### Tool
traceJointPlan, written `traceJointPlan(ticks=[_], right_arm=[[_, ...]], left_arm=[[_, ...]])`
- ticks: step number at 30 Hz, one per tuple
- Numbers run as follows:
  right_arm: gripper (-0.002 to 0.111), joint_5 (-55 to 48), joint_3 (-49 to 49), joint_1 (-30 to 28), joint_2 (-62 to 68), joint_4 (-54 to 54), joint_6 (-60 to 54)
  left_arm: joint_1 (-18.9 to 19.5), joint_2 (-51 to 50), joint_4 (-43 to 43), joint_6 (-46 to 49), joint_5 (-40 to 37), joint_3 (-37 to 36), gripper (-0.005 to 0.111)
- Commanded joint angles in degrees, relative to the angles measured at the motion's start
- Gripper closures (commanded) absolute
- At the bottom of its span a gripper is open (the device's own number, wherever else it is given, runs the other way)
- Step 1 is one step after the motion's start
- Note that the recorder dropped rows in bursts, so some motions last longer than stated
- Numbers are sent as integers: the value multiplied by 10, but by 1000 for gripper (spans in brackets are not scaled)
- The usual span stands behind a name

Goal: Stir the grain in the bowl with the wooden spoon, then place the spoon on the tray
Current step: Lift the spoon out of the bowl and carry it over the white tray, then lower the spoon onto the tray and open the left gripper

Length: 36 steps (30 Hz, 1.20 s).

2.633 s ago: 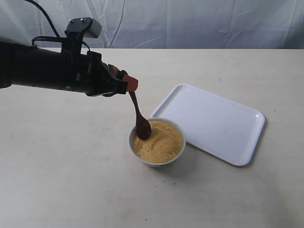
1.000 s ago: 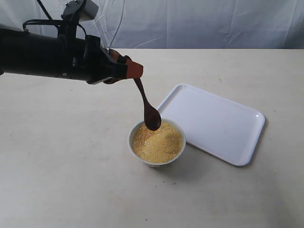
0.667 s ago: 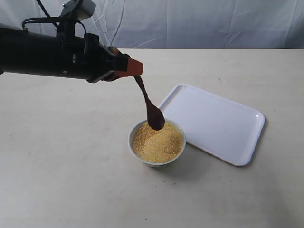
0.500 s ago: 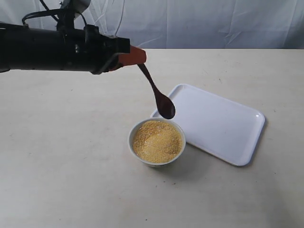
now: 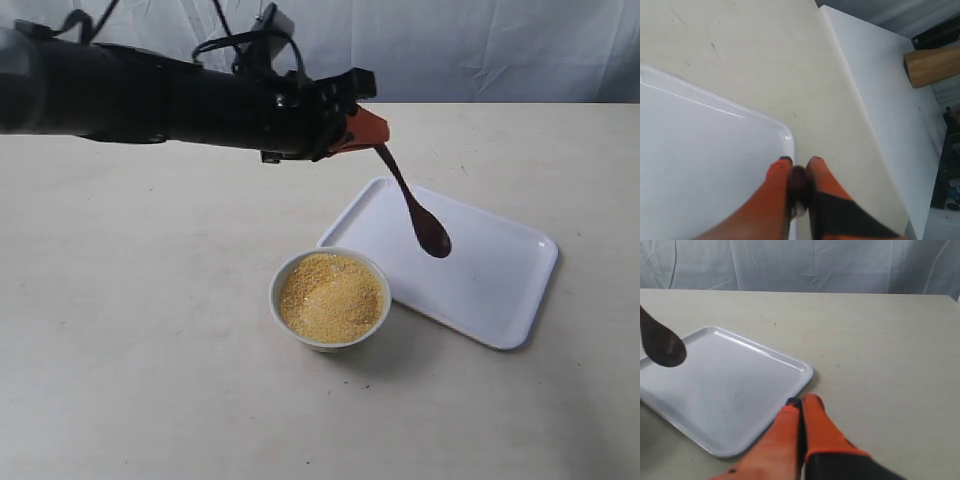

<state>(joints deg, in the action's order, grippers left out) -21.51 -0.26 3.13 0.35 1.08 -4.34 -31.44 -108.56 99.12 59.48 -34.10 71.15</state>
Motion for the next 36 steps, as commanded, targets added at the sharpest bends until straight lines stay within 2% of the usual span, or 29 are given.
traceJointPlan(ticks=[1,7,14,19,22,28,36], right_arm=[[108,8,3,0,-4,0,0],[108,8,3,0,-4,0,0],[108,8,3,0,-4,0,0],[108,8,3,0,-4,0,0],[108,8,3,0,-4,0,0],[108,8,3,0,-4,0,0],[108,8,3,0,-4,0,0]], left_arm=[[-35,-50,8,-78,80,58,107],[-68,-116,8,-125,130,123,107],[-70,-172,8,-206,141,156,107],[-70,-182,8,-217,145,158,106],[-70,-182,8,-218,145,158,97],[-70,-182,8,-218,140,158,67],[-52,-181,8,-220,62,158,66]])
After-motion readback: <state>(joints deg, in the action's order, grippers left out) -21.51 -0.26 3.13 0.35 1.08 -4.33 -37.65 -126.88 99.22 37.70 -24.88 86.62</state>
